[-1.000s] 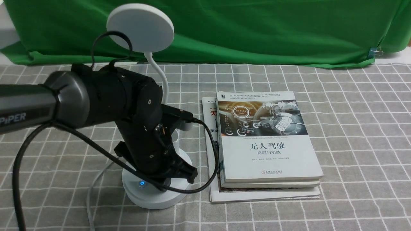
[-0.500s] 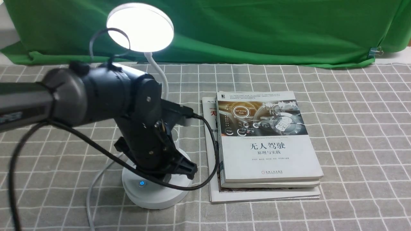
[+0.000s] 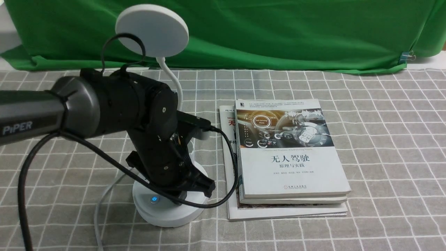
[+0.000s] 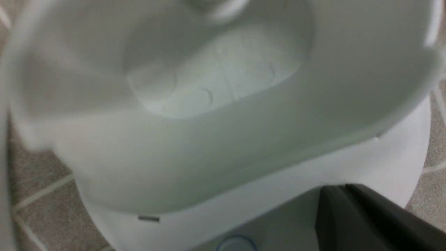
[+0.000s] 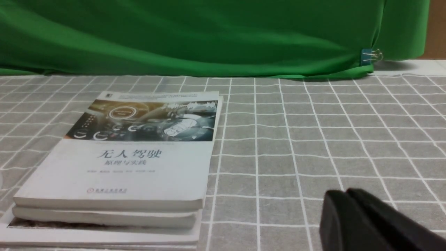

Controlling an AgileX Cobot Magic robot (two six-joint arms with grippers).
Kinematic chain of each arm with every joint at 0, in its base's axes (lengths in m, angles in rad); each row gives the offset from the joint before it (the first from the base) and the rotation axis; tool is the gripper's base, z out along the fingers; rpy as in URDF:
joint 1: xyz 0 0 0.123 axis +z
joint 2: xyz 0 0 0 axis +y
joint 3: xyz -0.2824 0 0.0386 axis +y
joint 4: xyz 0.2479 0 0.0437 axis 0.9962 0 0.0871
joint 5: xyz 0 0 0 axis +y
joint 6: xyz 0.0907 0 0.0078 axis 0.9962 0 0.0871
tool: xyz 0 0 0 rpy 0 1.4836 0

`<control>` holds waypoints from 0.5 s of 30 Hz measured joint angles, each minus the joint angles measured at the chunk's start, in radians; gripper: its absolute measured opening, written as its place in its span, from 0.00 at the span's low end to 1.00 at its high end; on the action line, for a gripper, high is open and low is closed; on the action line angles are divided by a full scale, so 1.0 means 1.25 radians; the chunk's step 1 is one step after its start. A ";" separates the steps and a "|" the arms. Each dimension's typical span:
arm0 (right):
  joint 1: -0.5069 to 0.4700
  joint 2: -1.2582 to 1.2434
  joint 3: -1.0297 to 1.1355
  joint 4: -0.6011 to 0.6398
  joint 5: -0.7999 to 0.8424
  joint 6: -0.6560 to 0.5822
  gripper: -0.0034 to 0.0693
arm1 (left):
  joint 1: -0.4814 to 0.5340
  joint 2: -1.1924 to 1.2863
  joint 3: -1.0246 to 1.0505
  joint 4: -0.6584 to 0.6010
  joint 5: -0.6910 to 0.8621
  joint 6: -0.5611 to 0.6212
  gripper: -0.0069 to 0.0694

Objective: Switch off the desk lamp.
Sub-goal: Use the left arm to press the button switch on the lamp holder

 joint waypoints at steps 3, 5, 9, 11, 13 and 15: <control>0.000 0.000 0.000 0.000 0.000 0.000 0.10 | 0.000 0.006 -0.006 0.003 0.006 0.001 0.09; 0.000 0.000 0.000 0.000 0.000 0.000 0.10 | 0.000 0.005 -0.006 0.005 0.007 0.001 0.09; 0.000 0.000 0.000 0.000 0.000 0.000 0.10 | 0.000 -0.013 -0.001 0.012 0.007 0.001 0.09; 0.000 0.000 0.000 0.000 0.000 0.000 0.10 | -0.002 -0.035 0.005 0.017 0.010 -0.004 0.09; 0.000 0.000 0.000 0.000 0.000 0.000 0.10 | -0.006 -0.059 0.006 0.018 0.014 -0.004 0.09; 0.000 0.000 0.000 0.000 0.000 0.000 0.10 | -0.009 -0.075 0.006 0.018 0.014 -0.004 0.09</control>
